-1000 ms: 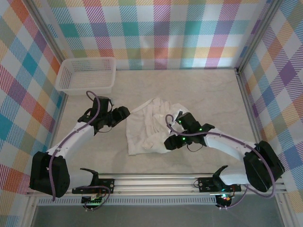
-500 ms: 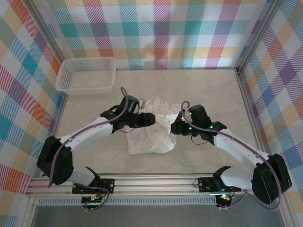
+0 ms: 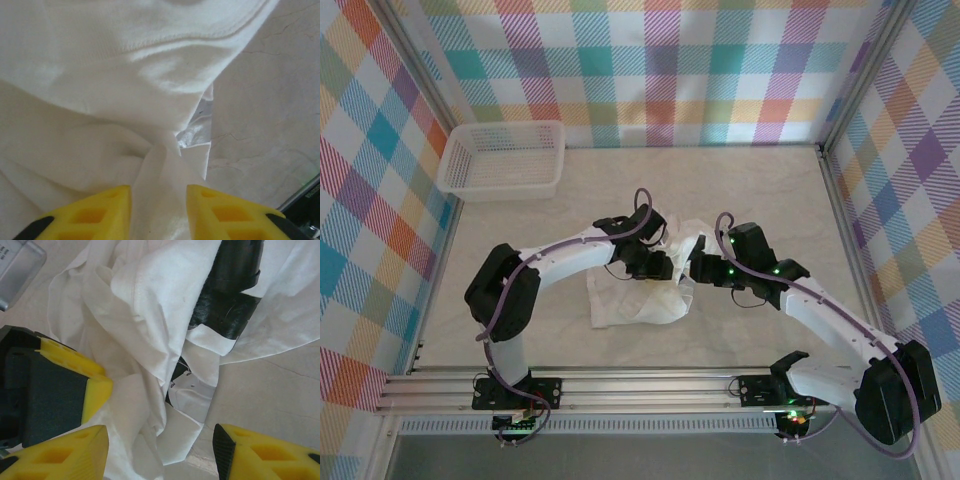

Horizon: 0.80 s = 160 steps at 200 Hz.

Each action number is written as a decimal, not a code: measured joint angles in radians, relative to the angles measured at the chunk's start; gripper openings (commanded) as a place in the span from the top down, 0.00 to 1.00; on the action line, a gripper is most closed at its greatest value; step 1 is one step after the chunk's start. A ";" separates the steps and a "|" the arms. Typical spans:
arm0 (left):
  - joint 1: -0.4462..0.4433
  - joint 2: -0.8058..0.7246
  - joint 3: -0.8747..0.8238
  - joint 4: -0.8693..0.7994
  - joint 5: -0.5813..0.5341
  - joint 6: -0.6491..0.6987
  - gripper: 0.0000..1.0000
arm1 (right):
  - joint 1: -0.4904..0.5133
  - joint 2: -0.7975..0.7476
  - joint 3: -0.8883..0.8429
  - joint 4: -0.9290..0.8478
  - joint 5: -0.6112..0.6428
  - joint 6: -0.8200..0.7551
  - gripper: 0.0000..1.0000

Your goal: Fold the inside-out t-shirt

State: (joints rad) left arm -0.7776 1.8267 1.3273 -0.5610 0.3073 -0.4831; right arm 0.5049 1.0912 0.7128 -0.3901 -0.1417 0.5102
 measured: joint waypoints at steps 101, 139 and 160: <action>0.000 0.000 -0.010 0.043 0.114 -0.041 0.71 | 0.000 0.027 0.000 0.000 -0.020 -0.001 0.41; 0.000 0.000 -0.013 0.044 0.122 -0.052 1.00 | 0.000 0.033 0.000 0.000 -0.027 -0.002 0.41; 0.004 -0.009 -0.025 0.051 0.122 -0.056 1.00 | 0.000 0.033 0.000 0.000 -0.037 -0.010 0.41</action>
State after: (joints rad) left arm -0.7738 1.8175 1.3022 -0.5102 0.4290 -0.5396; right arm 0.5049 1.1240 0.7124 -0.3901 -0.1787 0.5003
